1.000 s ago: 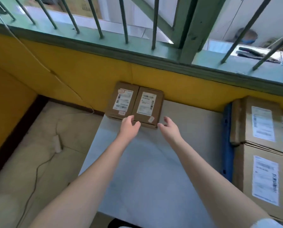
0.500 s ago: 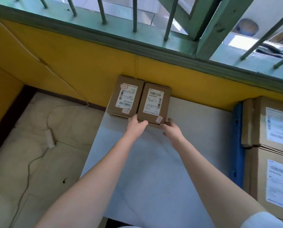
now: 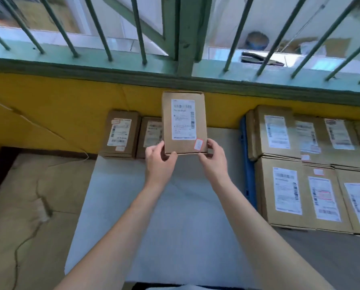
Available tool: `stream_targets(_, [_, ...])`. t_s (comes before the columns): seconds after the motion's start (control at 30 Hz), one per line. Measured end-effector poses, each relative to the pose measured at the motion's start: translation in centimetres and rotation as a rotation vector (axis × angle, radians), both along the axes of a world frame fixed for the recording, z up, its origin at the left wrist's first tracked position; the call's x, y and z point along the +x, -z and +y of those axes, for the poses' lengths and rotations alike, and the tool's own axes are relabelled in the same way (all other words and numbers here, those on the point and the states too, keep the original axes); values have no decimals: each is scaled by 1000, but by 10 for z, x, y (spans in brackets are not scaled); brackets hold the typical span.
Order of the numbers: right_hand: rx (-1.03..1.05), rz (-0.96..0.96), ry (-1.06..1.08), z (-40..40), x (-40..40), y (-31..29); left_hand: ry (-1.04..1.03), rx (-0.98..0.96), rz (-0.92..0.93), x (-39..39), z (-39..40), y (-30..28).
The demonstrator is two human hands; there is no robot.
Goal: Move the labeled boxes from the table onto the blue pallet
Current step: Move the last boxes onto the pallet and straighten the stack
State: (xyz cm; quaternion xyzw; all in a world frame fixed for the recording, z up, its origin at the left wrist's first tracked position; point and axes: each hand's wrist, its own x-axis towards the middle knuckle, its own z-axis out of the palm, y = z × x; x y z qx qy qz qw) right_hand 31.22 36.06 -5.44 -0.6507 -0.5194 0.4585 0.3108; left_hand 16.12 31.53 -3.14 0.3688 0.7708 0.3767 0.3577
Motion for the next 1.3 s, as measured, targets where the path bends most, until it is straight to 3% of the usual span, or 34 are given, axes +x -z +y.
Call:
stream_targets(0.2, [145, 20, 122, -3, 146, -45, 112, 112, 2, 140, 6, -39])
stream_targets(0.4, [142, -22, 218, -3, 286, -48, 252, 63, -49, 276, 23, -50])
stream_targets(0.57, [117, -75, 265, 7, 363, -39, 416, -5, 28, 348, 42, -50])
stream_targets(0.83, [81, -104, 258, 32, 415, -16, 548, -141, 122, 391, 76, -31])
stream_targets(1.3, [-94, -86, 276, 56, 412, 2, 582, -237, 102, 395, 96, -12])
